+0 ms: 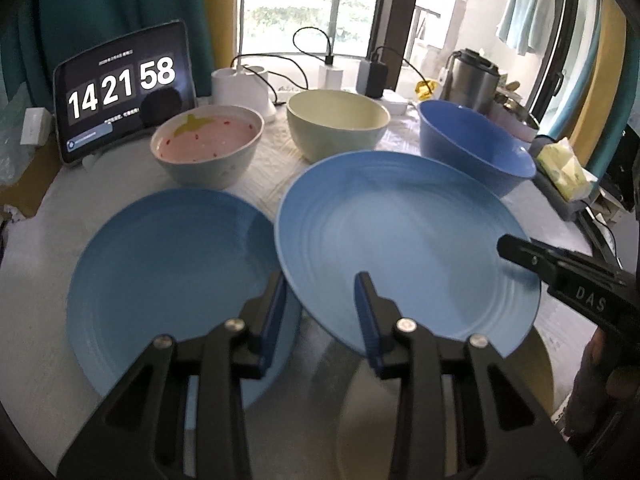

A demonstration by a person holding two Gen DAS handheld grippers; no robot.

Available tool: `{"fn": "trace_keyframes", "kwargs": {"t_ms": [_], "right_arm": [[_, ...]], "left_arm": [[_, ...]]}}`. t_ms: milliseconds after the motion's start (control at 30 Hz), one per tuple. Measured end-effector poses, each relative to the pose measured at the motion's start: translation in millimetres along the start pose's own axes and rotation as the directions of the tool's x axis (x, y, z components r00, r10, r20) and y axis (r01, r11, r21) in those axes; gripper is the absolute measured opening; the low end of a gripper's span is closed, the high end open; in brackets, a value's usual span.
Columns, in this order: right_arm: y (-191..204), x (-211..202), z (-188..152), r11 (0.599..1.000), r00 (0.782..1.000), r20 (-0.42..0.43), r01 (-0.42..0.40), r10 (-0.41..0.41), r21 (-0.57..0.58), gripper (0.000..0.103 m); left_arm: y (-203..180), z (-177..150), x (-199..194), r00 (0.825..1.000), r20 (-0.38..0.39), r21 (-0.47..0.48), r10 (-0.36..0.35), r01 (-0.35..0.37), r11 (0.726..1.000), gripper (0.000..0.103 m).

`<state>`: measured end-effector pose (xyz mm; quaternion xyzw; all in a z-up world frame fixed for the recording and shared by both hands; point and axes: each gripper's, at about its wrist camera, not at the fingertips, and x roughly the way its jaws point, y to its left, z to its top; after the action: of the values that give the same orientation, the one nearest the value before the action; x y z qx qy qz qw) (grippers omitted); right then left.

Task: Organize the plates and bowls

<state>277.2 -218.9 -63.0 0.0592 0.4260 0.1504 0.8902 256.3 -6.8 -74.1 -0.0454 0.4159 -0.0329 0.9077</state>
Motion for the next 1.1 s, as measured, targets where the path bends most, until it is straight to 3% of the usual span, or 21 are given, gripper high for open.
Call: {"fn": "trace_keyframes", "kwargs": {"t_ms": [467,1100], "right_arm": [[5.8,-47.0,-31.3,1.000,0.998,0.056,0.019,-0.018,-0.002,0.024],[-7.3,-74.0,-78.1,1.000,0.997,0.068,0.025,-0.026,0.019,0.024]], "left_arm": [[-9.0,-29.3,-43.1,0.999,0.053,0.031,-0.014,0.012,0.999,0.036],[-29.3,-72.3,-63.9,0.998,0.057,0.080,-0.017,0.013,0.997,0.036]]}}
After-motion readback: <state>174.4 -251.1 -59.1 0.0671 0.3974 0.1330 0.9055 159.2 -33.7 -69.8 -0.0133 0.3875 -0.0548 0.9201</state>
